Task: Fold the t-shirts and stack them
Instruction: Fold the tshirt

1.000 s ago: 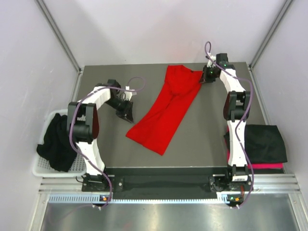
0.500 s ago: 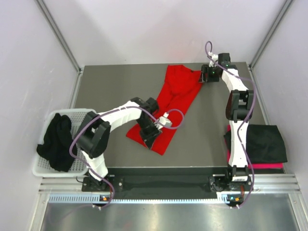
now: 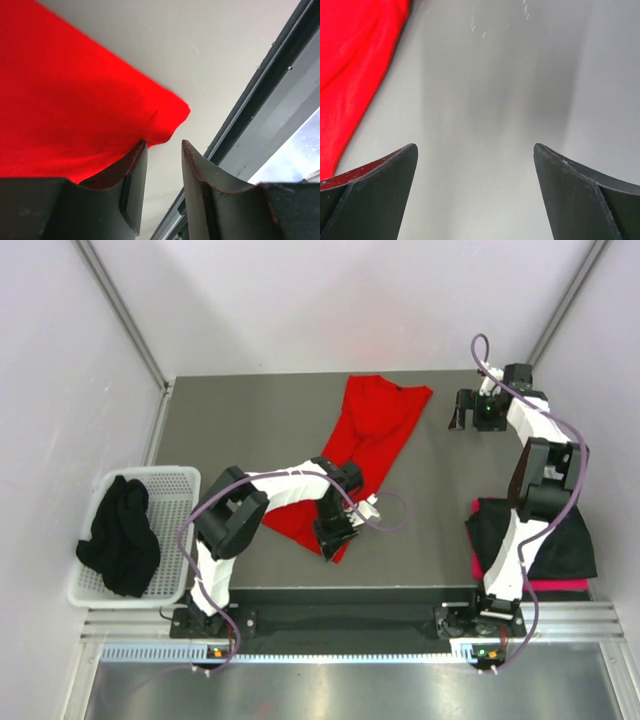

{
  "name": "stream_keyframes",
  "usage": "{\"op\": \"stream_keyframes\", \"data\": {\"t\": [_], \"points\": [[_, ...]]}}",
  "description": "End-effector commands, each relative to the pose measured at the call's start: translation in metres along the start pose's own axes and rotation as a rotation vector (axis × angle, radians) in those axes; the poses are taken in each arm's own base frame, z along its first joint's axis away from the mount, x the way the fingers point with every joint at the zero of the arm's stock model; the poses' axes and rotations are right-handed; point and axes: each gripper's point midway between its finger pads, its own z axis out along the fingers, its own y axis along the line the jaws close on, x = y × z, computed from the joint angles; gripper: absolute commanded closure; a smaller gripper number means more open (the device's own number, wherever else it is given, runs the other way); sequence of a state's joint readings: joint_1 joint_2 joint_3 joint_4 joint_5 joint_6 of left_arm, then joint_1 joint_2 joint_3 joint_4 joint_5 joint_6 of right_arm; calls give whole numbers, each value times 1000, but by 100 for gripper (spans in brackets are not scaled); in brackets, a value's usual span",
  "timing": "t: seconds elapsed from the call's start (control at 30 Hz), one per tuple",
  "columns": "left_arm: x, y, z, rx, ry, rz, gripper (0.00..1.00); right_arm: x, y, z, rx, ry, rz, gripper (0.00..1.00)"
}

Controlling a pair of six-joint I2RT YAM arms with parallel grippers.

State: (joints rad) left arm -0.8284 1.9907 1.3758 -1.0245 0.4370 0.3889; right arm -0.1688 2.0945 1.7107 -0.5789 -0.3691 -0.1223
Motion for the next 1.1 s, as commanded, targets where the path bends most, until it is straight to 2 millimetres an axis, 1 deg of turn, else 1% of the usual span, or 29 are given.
{"op": "stream_keyframes", "data": {"t": [0.0,0.03,0.07,0.1,0.13,0.2,0.23,0.27,0.3,0.33,0.37,0.43,0.47,0.57,0.63,0.7,0.73,0.77,0.8,0.83,0.87,0.9,0.93,0.97,1.0,1.03,1.07], "points": [[-17,4,5,-37,-24,27,61,-27,18,-42,-20,-130,-85,0],[-19,6,6,-44,-20,25,61,-20,21,-44,-42,-122,-76,0],[-19,6,9,-45,-19,25,61,-21,24,-51,-48,-130,-80,0],[-19,7,13,-45,-10,25,61,-17,27,-53,-63,-119,-77,0],[-18,8,17,-47,-2,22,64,-14,28,-54,-69,-115,-77,0],[-16,7,27,-47,28,22,74,-14,32,-61,-79,-120,-79,0],[-15,6,32,-45,41,23,90,-14,34,-63,-84,-120,-81,0],[-16,5,38,-53,47,35,97,-15,34,-67,-81,-125,-82,0],[-15,5,45,-51,59,29,100,-17,33,-70,-81,-131,-81,0],[-15,2,48,-46,67,40,100,-16,32,-72,-79,-132,-79,0],[-14,-7,54,-27,87,53,100,-17,32,-78,-78,-140,-79,0],[-17,-16,60,-17,103,79,100,-16,29,-84,-83,-146,-71,0],[-18,-27,63,-16,119,110,100,-15,31,-89,-85,-147,-74,0],[-25,-46,67,-12,130,164,100,-13,31,-99,-86,-154,-82,0],[-29,-53,66,-13,134,183,100,-8,30,-102,-90,-152,-83,1],[-35,-60,65,-18,130,200,100,-6,35,-108,-109,-157,-90,1],[-38,-60,63,-31,125,205,100,-1,38,-110,-125,-153,-103,0],[-40,-61,59,-39,116,207,100,-1,42,-117,-125,-164,-110,0],[-47,-64,46,-58,80,226,100,0,42,-121,-117,-170,-114,0],[-50,-65,38,-83,56,237,97,7,43,-124,-118,-166,-113,0],[-53,-56,25,-155,33,249,91,0,49,-141,-114,-216,-147,0],[-57,-58,1,-198,-28,263,87,1,54,-149,-119,-241,-161,0],[-61,-53,-13,-240,-71,263,80,9,61,-153,-136,-248,-171,0],[-63,-37,-34,-282,-121,222,78,3,72,-173,-144,-310,-206,0],[-65,-38,-61,-295,-196,200,77,5,85,-181,-196,-331,-214,0],[-64,-31,-77,-299,-231,165,76,13,96,-184,-243,-330,-182,0],[-62,-12,-98,-296,-290,91,76,18,109,-191,-297,-333,-166,0]]}}
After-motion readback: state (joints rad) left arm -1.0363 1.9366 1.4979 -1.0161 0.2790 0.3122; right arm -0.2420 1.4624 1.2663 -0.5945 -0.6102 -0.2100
